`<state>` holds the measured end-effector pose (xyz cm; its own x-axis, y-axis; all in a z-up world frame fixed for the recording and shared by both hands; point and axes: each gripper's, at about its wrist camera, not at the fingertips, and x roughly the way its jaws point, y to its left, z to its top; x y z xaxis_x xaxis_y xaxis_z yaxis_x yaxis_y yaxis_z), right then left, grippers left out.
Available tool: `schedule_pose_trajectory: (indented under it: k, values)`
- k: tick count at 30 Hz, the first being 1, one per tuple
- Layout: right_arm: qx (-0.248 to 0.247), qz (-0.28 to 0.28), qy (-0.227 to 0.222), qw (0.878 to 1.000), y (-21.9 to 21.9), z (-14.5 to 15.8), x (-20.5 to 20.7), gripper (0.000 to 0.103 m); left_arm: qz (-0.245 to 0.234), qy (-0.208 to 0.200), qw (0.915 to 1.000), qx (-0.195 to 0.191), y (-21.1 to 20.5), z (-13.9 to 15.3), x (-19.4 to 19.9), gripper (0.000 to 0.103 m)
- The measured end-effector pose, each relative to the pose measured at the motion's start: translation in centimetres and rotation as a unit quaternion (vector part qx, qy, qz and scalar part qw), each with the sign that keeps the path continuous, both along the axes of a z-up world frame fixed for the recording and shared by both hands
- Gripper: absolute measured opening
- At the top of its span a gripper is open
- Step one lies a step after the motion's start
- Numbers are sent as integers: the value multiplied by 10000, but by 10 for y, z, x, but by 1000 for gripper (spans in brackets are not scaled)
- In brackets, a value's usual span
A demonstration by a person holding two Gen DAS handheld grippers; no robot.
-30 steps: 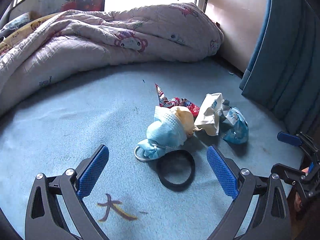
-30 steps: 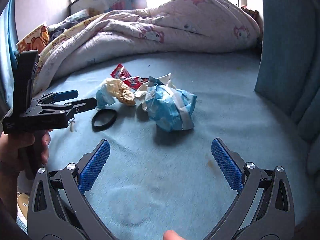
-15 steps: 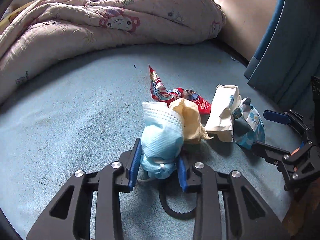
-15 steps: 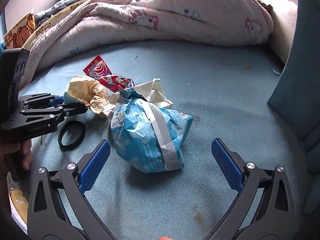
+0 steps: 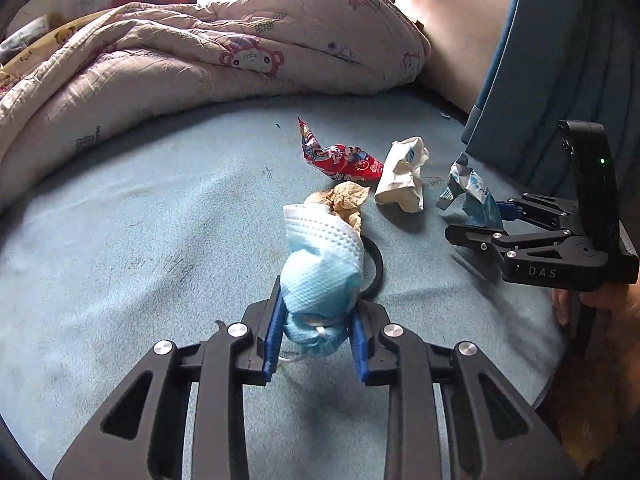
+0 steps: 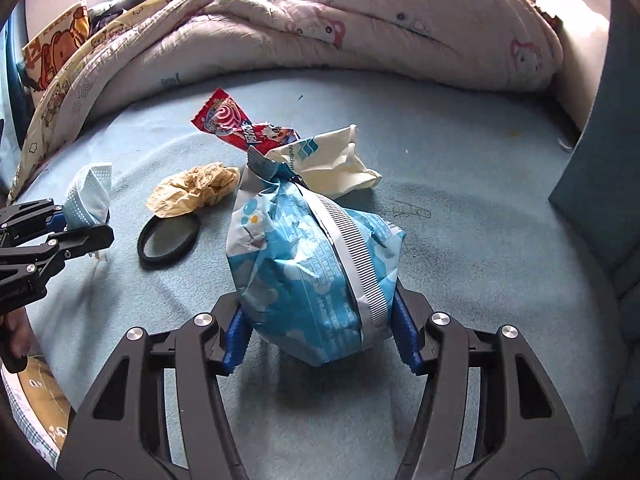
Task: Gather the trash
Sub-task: 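Grasp the blue face mask with the left gripper while the right gripper grasps the blue printed wrapper, then carry the mask and blue wrapper down over the white bin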
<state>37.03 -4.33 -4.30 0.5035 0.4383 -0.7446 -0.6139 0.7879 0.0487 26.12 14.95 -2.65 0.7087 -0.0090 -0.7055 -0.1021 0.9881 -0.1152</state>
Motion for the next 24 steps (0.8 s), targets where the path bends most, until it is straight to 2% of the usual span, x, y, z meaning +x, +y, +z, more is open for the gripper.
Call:
schedule_pose_trajectory:
  k: [13, 20, 24]
  values:
    - [523, 130, -357, 9979, -45, 50, -105, 55, -50, -231, 9997, 42, -33, 17, -87, 27]
    - [658, 263, -533, 9961, -62, 59, -159, 55, -56, -339, 9994, 29, -49, 22, -129, 27]
    - [808, 368, -642, 9940, -69, 53, -193, 55, -78, -375, 9993, 40, -61, 17, -154, 27]
